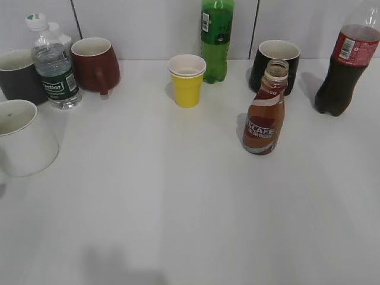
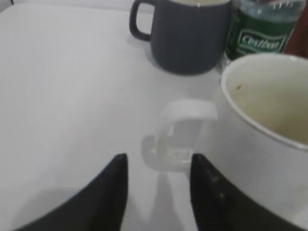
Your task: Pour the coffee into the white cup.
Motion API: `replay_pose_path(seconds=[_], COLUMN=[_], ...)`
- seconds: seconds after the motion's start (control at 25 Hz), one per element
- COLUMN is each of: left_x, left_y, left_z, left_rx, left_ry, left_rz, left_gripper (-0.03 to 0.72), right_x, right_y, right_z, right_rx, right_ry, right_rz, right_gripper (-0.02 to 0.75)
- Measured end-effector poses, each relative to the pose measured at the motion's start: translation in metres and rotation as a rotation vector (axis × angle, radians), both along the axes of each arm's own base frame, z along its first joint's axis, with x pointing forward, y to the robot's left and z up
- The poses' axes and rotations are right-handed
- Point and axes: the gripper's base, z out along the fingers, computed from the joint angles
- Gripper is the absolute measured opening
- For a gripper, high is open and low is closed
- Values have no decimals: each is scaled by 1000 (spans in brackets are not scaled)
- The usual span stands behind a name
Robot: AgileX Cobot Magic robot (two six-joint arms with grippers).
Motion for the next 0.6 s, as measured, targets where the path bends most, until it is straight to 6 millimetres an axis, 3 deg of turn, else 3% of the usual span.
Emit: replay_pose_path(seconds=[0.2, 0.6], left_x=[7, 14], left_y=[-1, 15], left_z=[-11, -15], left_rx=[25, -10], left_ry=[-5, -32], left_rz=[-16, 48], left_gripper=[404, 419], right_x=[0, 0], right_y=[0, 0], right_z=[0, 0], right_rx=[0, 0], right_ry=[0, 0], right_rz=[0, 0], right_gripper=[552, 552])
